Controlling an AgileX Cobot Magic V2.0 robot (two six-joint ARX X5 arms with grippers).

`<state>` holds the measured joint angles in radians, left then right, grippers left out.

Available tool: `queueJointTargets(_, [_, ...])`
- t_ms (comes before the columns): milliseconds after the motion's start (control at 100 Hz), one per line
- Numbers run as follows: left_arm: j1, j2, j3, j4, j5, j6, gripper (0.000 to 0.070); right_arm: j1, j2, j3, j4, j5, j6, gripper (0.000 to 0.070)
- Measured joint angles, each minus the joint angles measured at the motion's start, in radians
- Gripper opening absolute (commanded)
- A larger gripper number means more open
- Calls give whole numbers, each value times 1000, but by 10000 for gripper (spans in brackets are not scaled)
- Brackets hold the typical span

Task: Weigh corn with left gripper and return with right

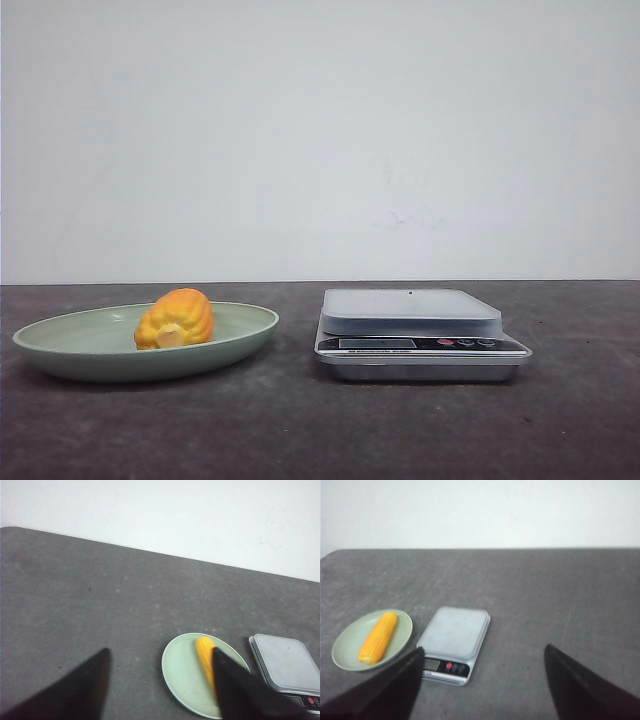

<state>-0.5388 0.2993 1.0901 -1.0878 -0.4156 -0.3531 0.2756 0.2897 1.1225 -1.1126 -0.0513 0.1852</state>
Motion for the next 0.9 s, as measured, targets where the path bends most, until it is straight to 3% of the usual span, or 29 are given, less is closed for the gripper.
queueJointTargets(20, [0,0,0,0,0,3,0,0,-3,-10,-1,0,3,184])
queueJointTargets(60, [0,0,0,0,0,6,2,0,-4,-24,-5,0,5,0])
queueJointTargets(900, [0,0,0,-6,3,14,0,0,-4,-58,-27,0,6,11])
